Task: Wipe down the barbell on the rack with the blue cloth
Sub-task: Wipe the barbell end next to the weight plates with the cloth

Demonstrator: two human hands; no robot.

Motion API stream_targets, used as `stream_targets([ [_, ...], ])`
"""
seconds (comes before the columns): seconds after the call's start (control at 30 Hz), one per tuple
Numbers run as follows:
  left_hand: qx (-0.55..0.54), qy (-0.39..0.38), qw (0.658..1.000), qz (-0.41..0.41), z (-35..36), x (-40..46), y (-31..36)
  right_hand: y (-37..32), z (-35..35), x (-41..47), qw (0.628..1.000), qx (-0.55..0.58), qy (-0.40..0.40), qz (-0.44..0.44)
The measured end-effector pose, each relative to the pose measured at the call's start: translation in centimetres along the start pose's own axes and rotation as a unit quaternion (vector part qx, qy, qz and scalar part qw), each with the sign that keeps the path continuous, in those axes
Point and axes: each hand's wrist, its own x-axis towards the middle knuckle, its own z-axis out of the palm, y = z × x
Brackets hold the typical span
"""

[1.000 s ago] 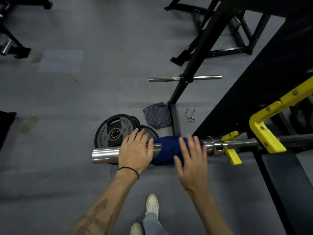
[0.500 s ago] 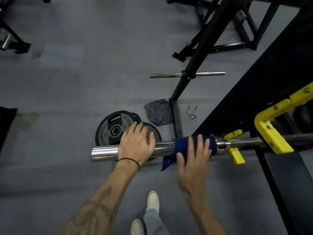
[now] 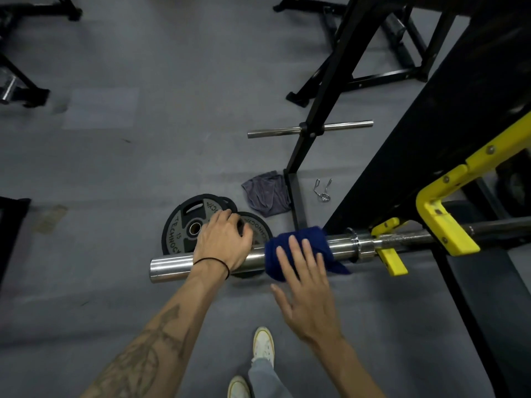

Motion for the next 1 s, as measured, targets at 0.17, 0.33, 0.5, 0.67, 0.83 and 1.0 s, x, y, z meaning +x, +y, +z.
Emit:
stream_targets([
  [0.17, -0.033, 0.077, 0.996, -0.016, -0.4, 1.9, -0.1, 3.5, -1.7, 0.5, 0.987, 0.020, 0.033, 0.157],
  [0.33, 0.032, 0.094, 0.995, 0.027, -0.1, 3.5, 0.1, -1.6, 0.1, 0.0, 0.999, 0.014, -0.017, 0.039],
  [0.5, 0.005, 0.123, 0.991, 0.058, 0.3, 0.8, 0.5, 3.9, -1.1, -1.0, 0.997, -0.043, 0.008, 0.056],
  [0.67, 0.025, 0.105, 0.993, 0.044, 2.7, -3.2, 2.1, -1.0, -0.6, -0.3, 0.989, 0.046, 0.005, 0.141],
  [0.83, 0.048, 0.096, 0.992, 0.071, 2.5, -2.8, 2.0, 3.8, -0.9, -0.8, 0.998, -0.057, -0.025, -0.007],
  [1.0, 0.055, 0.102, 0.990, 0.084, 2.3, -2.9, 2.2, 2.2, -1.5, 0.0, 0.986, 0.047, 0.029, 0.155],
])
